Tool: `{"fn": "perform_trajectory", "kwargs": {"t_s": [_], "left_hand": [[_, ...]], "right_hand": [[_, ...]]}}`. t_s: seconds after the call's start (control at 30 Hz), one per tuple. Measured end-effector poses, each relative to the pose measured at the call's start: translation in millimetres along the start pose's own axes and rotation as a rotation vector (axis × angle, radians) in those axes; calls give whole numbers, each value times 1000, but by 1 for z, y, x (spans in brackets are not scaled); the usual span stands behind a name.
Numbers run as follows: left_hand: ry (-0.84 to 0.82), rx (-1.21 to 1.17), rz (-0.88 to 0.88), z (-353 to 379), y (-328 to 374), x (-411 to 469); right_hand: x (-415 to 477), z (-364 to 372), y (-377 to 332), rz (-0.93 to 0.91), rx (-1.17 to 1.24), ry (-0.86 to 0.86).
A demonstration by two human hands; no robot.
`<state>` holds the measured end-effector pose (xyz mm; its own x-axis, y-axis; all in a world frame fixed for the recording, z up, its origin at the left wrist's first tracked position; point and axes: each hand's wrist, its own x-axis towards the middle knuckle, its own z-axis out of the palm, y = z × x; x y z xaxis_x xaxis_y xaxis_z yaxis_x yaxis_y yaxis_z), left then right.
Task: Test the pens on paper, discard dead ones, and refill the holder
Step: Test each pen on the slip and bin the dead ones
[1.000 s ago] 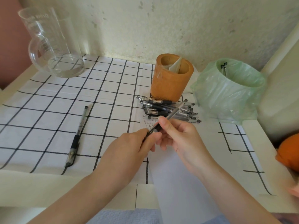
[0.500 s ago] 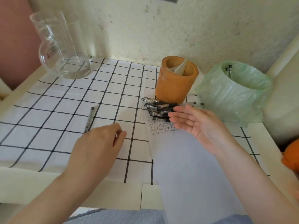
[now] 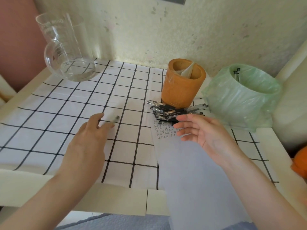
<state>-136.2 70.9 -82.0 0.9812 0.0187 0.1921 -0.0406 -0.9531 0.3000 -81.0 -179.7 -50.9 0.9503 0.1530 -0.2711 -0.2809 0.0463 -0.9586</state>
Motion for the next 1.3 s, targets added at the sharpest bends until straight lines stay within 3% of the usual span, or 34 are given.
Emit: {"fn": "perform_trajectory", "kwargs": {"t_s": [0.17, 0.27, 0.4, 0.53, 0.73, 0.97, 1.1, 1.3], "left_hand": [[37, -564, 158, -5, 28, 2], [-31, -731, 240, -8, 48, -2], [-75, -863, 154, -8, 62, -5], [-116, -831, -3, -6, 60, -4], [-198, -706, 25, -2, 64, -6], [-239, -789, 71, -1, 78, -7], [-195, -769, 76, 1, 76, -5], [-321, -686, 46, 7, 74, -7]], "right_hand": [[-5, 8, 0, 17, -29, -106], [-11, 17, 1, -12, -114, -246], [-14, 22, 5, -100, -127, -218], [-12, 15, 2, -153, -33, -99], [-12, 14, 2, -159, -5, -27], [-17, 17, 5, -151, -139, -222], [-18, 14, 3, -151, -105, -211], [-17, -2, -6, -104, -122, -121]]}}
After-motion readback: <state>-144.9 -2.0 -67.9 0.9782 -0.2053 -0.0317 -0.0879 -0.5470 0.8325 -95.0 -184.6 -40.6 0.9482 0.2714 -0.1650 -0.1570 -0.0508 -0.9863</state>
